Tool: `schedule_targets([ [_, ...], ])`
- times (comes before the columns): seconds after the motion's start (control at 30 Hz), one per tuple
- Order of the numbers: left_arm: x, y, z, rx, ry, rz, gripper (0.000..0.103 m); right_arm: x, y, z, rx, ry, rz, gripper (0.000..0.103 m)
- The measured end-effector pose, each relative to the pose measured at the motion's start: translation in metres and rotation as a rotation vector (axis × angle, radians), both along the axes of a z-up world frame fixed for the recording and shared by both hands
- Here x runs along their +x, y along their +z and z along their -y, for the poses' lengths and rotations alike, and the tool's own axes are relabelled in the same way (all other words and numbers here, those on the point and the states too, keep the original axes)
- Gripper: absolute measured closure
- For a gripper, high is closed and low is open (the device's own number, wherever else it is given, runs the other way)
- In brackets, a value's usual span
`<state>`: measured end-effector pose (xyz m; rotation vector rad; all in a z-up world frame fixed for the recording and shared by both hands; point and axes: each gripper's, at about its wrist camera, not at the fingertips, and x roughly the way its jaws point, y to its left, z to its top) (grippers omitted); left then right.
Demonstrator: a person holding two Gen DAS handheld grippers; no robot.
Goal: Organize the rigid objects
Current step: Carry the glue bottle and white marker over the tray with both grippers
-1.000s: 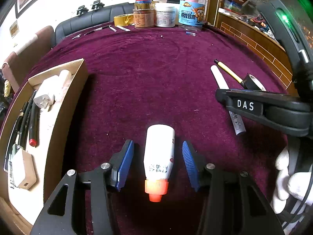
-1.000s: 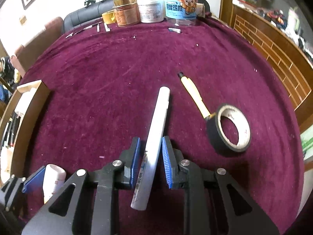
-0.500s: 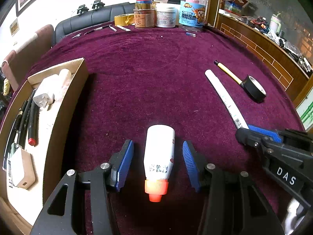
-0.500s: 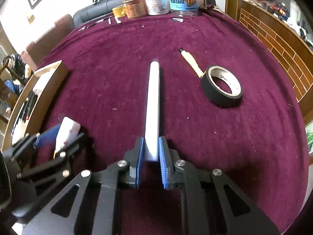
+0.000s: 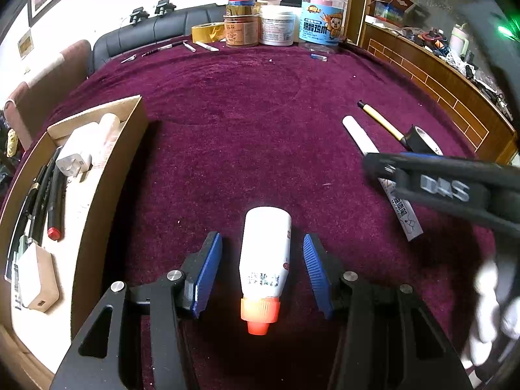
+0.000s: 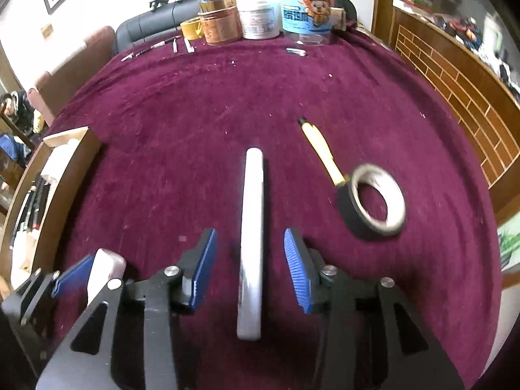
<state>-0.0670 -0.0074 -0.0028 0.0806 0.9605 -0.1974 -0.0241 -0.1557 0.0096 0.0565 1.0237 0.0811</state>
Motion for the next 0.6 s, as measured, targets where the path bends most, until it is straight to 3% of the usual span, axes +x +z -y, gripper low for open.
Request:
schedule_targets([
  [0.07,0.000,0.000,-0.001,-0.003,-0.003,0.000,0.057,0.007,-0.007,-0.002,0.026,0.011,-0.032,0.060],
  [0.1,-0.001,0.000,-0.002,-0.009,-0.004,0.001,0.058,0.006,-0.006,-0.004,0.008,0.009,-0.005,0.063],
  [0.13,-0.001,0.001,-0.005,-0.024,-0.003,0.002,0.065,0.005,-0.007,-0.006,-0.012,0.004,-0.006,0.073],
  [0.17,-0.001,0.002,-0.008,-0.051,-0.005,0.004,0.081,0.004,-0.006,-0.006,-0.019,0.007,0.003,0.087],
  [0.2,-0.002,0.002,-0.013,-0.101,-0.018,-0.001,0.081,0.002,-0.007,-0.005,0.004,0.020,-0.001,0.091],
  [0.27,-0.003,0.003,-0.023,-0.177,-0.036,-0.013,0.081,-0.002,-0.006,-0.001,0.043,0.027,-0.007,0.091],
  [0.4,-0.013,0.011,-0.032,-0.224,-0.020,-0.007,0.081,-0.016,-0.001,0.007,0.099,0.027,0.007,0.091],
  [0.6,-0.045,0.048,-0.042,-0.280,-0.036,0.076,0.081,-0.039,0.015,0.009,0.200,0.040,0.040,0.091],
])
